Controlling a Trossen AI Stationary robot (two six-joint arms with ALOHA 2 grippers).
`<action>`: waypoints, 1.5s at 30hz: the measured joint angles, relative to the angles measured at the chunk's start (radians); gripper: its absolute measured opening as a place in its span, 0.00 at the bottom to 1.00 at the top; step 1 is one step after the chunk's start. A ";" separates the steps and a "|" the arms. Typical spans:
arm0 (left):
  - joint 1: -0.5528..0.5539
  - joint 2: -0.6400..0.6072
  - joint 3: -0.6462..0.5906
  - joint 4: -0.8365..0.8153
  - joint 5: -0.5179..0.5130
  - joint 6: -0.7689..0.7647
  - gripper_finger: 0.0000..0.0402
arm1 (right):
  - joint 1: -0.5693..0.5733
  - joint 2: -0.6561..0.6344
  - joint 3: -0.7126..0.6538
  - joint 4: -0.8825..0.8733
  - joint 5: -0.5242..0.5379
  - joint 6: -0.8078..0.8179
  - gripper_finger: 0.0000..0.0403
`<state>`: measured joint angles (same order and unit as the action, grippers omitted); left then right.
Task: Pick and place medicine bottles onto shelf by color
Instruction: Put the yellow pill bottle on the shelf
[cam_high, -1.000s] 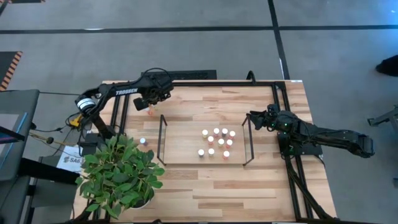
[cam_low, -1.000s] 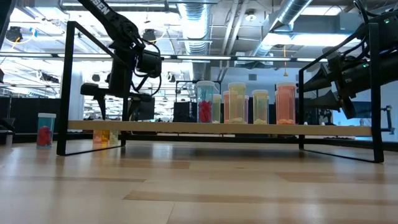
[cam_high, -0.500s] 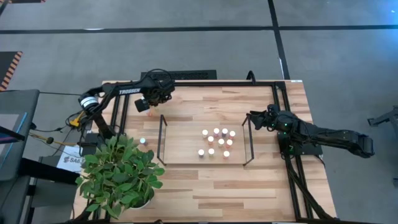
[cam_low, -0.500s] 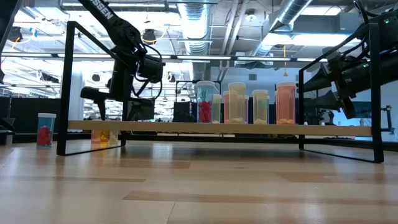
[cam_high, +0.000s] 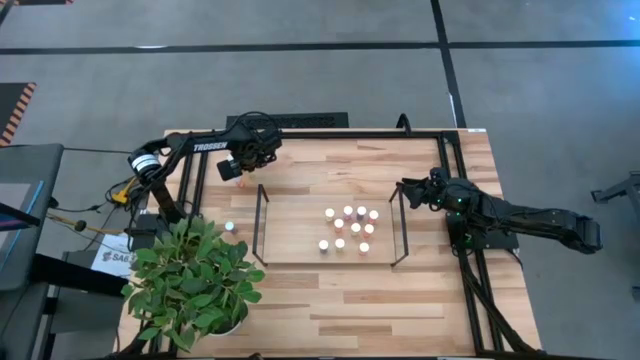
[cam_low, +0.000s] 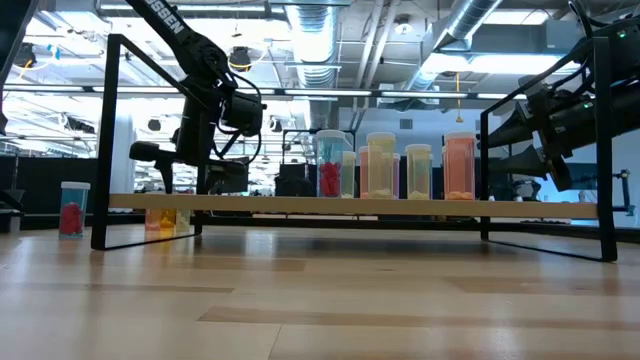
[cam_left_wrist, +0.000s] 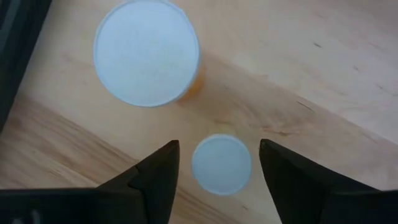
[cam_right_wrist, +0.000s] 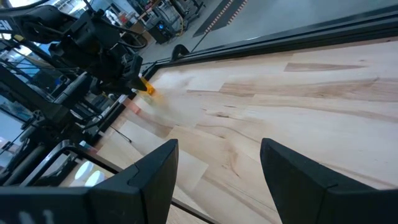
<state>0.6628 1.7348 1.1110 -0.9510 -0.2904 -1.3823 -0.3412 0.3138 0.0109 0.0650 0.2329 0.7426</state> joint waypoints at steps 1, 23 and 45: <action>0.000 0.000 0.000 0.000 -0.002 0.000 0.51 | 0.000 0.000 0.000 0.000 0.000 0.000 0.62; 0.000 0.000 0.009 0.028 0.020 0.111 0.29 | 0.000 0.000 0.000 0.000 0.000 0.000 0.62; -0.046 0.000 0.295 0.018 0.000 0.492 0.29 | 0.000 0.000 0.000 0.000 0.000 0.000 0.62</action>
<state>0.6165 1.7351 1.4057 -0.9332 -0.2906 -0.8899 -0.3408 0.3138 0.0109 0.0650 0.2325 0.7426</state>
